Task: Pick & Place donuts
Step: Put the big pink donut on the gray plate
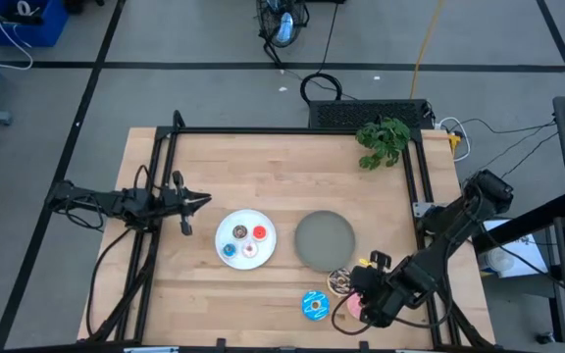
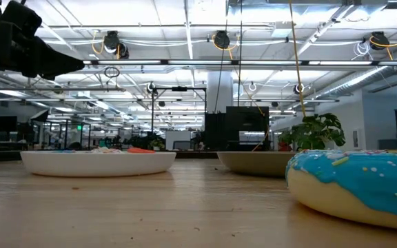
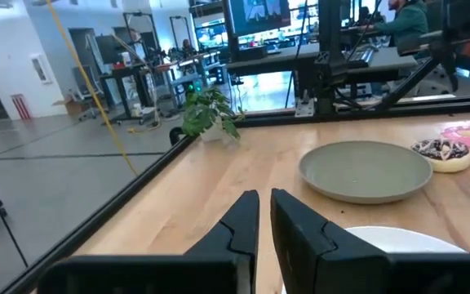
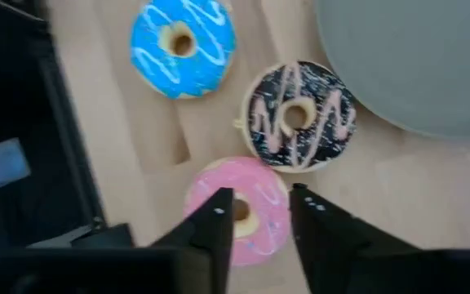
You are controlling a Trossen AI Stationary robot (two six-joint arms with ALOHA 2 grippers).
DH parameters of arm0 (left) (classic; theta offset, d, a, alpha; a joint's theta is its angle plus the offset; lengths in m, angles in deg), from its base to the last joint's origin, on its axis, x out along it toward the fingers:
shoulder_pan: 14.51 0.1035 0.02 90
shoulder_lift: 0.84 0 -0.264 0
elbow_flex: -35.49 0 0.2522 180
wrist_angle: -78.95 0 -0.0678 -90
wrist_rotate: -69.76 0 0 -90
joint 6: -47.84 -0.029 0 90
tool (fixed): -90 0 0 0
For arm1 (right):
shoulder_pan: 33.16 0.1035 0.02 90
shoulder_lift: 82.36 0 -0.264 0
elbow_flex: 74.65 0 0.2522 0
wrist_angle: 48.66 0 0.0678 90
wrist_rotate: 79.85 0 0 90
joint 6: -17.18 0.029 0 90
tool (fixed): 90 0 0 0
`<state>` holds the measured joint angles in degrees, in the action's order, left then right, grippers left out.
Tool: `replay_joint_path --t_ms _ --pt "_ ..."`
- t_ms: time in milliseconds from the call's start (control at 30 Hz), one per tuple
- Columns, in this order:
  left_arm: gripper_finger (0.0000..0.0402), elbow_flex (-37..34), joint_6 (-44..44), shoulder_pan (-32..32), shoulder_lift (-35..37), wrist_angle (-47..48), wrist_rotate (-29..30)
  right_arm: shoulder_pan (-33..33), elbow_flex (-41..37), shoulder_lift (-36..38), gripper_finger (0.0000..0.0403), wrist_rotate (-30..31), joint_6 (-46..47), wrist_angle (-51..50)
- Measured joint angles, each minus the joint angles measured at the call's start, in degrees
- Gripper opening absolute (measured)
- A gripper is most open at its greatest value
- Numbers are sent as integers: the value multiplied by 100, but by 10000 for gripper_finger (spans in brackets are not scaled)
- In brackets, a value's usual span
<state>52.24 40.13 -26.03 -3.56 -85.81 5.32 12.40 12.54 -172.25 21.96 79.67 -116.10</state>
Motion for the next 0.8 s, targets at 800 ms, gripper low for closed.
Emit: replay_joint_path --t_ms 800 --pt "42 2 11 0 0 0 0 -117 -1010 0 273 -754 -401 578"
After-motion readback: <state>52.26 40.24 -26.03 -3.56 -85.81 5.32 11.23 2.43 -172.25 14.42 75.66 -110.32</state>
